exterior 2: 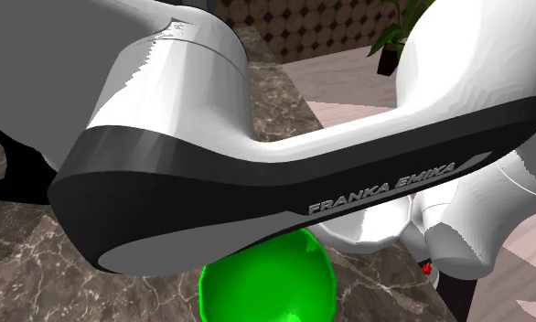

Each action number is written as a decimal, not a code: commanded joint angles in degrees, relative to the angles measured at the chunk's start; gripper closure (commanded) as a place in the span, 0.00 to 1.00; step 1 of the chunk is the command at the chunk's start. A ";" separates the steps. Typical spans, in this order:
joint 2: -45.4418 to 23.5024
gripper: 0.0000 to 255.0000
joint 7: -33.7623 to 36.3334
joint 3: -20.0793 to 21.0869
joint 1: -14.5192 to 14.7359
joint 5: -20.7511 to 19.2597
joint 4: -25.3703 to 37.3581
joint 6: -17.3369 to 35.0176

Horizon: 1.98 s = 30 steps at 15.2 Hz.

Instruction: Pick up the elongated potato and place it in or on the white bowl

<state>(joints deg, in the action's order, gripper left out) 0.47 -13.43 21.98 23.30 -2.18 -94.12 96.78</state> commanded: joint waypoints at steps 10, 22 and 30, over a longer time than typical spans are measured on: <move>0.02 1.00 0.00 0.00 0.00 0.00 -0.07 0.06; -1.81 1.00 0.27 0.28 0.28 -0.70 8.30 -6.63; -4.98 1.00 0.82 0.78 0.99 -2.03 18.52 -13.96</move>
<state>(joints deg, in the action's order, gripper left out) -3.87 -12.84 22.61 24.08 -3.93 -77.19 83.87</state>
